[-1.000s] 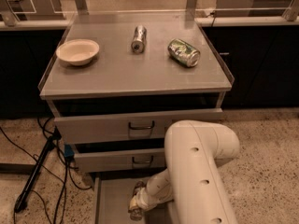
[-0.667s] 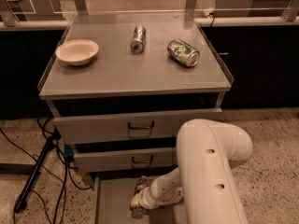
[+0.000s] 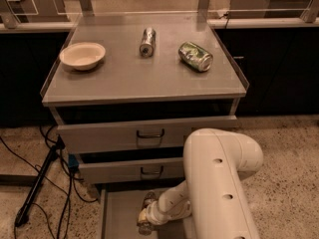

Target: Place water bottle into bottom drawer

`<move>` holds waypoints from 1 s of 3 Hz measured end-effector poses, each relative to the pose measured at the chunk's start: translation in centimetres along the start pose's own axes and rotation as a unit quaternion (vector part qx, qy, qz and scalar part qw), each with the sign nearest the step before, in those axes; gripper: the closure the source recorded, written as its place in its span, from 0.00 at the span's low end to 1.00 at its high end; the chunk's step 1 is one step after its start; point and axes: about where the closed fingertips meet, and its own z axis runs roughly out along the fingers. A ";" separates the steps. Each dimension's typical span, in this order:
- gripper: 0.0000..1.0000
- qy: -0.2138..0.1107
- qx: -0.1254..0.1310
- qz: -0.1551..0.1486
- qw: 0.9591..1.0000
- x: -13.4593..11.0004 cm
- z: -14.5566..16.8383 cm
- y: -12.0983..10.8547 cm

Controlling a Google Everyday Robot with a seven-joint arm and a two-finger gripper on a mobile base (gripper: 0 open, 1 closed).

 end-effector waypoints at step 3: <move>1.00 -0.016 0.001 0.060 0.998 0.4 3.0 -1.1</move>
Offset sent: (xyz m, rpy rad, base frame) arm 0.0044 -0.0008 -0.0226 0.0288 -0.0005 -0.1126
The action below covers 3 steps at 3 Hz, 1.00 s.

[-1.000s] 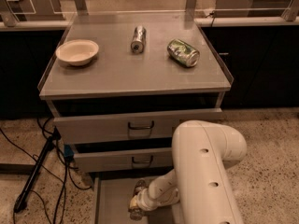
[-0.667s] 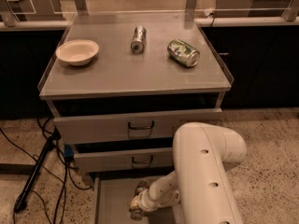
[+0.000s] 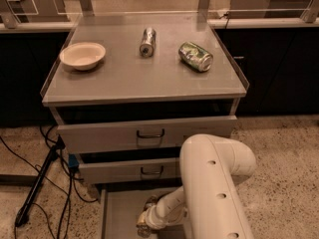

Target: Place water bottle into bottom drawer

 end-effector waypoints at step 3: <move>1.00 -0.008 0.004 0.021 1.000 0.5 2.0 0.1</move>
Offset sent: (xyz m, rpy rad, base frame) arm -0.0025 0.0127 -0.0180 -0.0097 -0.0005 -0.0504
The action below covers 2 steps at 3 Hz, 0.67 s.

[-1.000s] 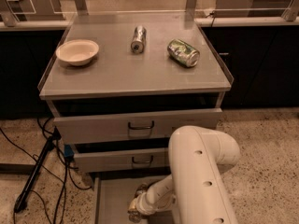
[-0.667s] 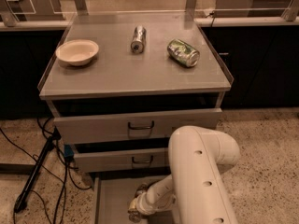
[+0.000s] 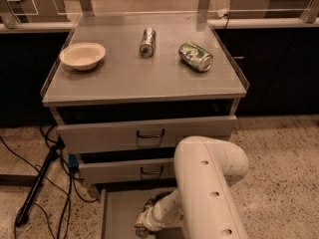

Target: Place water bottle into bottom drawer

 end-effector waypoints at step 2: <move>0.98 -0.002 0.012 0.013 1.000 0.7 1.6 -0.1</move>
Offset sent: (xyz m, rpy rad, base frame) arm -0.0012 0.0063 -0.0156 -0.0164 0.0167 -0.0403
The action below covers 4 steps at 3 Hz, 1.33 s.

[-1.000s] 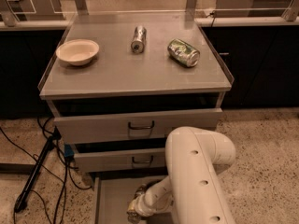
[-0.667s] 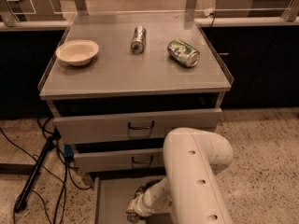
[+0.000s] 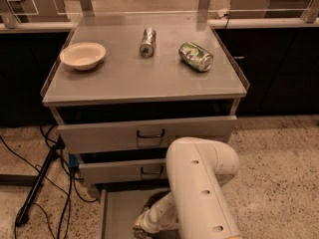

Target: Place water bottle into bottom drawer

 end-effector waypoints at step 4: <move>0.05 0.000 0.000 0.000 1.000 0.0 0.0 0.0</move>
Offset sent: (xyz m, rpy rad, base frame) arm 0.0000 0.0000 0.0000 0.0000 0.0000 0.0000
